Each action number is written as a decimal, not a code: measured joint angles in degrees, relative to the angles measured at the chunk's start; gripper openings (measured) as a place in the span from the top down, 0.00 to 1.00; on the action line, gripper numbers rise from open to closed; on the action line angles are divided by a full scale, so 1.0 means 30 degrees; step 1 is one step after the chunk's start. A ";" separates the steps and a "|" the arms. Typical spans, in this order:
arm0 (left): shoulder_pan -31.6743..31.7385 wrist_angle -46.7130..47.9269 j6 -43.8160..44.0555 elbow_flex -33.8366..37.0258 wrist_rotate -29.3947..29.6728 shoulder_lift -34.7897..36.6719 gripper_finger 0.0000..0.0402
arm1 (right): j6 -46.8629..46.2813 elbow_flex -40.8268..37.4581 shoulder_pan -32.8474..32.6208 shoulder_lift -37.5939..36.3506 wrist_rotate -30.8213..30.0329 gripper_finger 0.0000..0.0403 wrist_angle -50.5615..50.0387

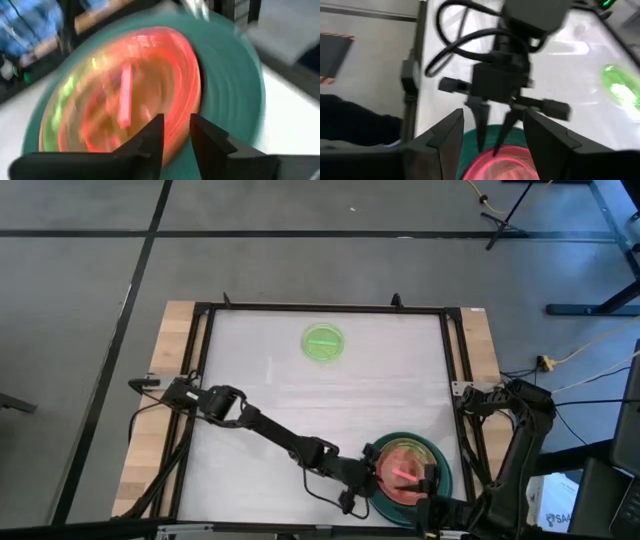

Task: Stack plastic plates
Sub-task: Stack the pink plate on top of the green plate, then stack the green plate on top of the pink plate

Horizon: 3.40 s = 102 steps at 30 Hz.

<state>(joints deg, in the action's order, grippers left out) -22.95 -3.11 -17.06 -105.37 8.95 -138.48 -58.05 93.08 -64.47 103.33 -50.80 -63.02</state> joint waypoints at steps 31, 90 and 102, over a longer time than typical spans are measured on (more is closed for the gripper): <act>0.1279 0.3029 0.0488 -0.0040 -0.2932 0.1539 0.75 | -0.0764 -0.3587 0.0240 -0.0015 -0.2035 0.51 -0.1446; 1.3636 0.2446 -0.0174 1.4021 0.0417 0.8293 0.77 | -0.7487 -1.4683 0.4634 -0.5676 -0.0851 0.51 -0.1146; 1.2030 0.2202 -0.1018 1.4003 0.2315 0.8330 0.99 | -0.5417 -1.4683 0.4634 -0.5676 -0.0205 0.51 -0.0225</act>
<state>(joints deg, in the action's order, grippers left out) 13.14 3.50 -20.11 -63.36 15.89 -113.49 -74.30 49.04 -50.57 86.30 -51.42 -63.69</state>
